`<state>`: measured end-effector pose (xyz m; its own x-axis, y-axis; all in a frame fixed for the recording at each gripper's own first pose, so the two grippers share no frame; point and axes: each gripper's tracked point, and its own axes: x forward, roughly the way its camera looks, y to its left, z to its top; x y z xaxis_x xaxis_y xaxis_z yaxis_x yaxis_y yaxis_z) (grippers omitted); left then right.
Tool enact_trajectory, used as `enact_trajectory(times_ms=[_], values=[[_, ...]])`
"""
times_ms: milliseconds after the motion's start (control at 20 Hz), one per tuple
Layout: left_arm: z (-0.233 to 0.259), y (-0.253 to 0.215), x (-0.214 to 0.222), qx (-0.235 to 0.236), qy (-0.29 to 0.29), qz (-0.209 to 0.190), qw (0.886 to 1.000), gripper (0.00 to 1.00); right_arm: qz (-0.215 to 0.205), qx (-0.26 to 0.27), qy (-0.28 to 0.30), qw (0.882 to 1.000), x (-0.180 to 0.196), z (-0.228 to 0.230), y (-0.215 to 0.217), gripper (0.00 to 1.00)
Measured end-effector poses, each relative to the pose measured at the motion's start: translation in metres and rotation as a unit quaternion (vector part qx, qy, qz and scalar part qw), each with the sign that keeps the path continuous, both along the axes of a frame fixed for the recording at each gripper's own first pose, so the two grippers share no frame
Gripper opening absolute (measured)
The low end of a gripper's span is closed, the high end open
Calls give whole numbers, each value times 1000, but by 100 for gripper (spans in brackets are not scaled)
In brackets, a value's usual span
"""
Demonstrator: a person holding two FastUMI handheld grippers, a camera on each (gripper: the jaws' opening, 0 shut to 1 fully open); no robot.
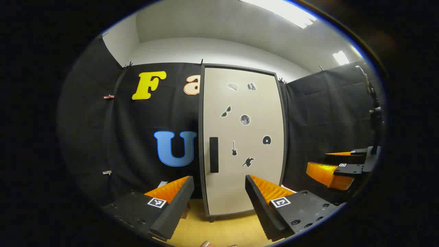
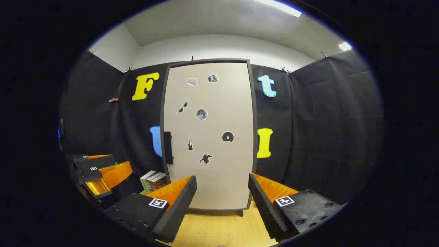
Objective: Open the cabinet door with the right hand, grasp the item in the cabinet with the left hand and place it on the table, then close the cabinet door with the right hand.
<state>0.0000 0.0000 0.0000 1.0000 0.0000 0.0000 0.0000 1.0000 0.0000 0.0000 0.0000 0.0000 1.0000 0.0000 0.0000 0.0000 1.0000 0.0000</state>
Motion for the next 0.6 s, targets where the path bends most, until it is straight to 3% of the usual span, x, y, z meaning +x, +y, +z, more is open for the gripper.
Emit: enact_trajectory(times_ms=[50,500,550,600], values=[[3,1,-1,-4,-5,2,1000,94,0,-1,0,1000,0,-1,0,97],[-1,15,-5,-13,-4,18,1000,94,-3,2,-12,1000,-2,5,0,97],[-1,16,-5,-13,-4,19,1000,94,-5,2,-11,1000,-3,5,-1,94],[-2,17,-6,-13,-5,19,1000,94,-7,2,-11,1000,-3,5,-1,97]])
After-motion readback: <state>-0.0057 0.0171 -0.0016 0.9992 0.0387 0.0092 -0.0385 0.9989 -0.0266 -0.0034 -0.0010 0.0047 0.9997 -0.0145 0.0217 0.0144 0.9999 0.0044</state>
